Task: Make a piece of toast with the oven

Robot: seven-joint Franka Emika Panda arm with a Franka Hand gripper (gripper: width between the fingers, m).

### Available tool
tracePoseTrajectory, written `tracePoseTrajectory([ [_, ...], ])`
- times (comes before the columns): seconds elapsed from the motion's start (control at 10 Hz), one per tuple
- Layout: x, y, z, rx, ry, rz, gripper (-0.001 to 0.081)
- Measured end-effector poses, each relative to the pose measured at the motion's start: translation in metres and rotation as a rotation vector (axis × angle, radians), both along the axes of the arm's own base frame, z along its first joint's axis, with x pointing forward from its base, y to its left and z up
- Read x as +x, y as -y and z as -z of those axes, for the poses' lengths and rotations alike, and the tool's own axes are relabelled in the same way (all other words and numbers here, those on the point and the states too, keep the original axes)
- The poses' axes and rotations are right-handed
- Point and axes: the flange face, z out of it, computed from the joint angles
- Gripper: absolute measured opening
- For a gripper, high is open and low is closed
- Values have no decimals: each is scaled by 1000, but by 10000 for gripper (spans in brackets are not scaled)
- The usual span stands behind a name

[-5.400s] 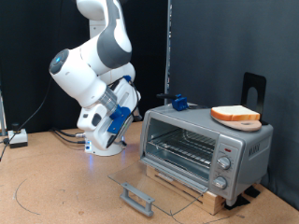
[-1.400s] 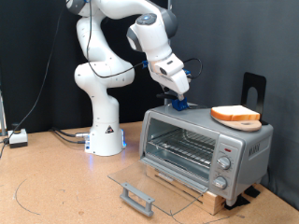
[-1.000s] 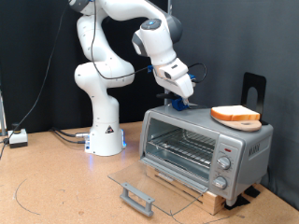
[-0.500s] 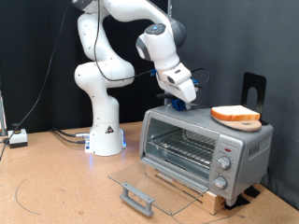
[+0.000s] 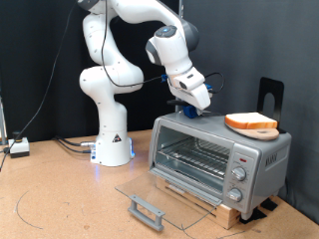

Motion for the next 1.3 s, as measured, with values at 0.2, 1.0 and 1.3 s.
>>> tracePoseTrajectory([
  [0.2, 1, 0, -1, 5, 5, 2, 448],
  [1.0, 2, 13, -33, 94, 87, -27, 465],
  [1.3, 3, 26, -38, 81, 85, -25, 465],
])
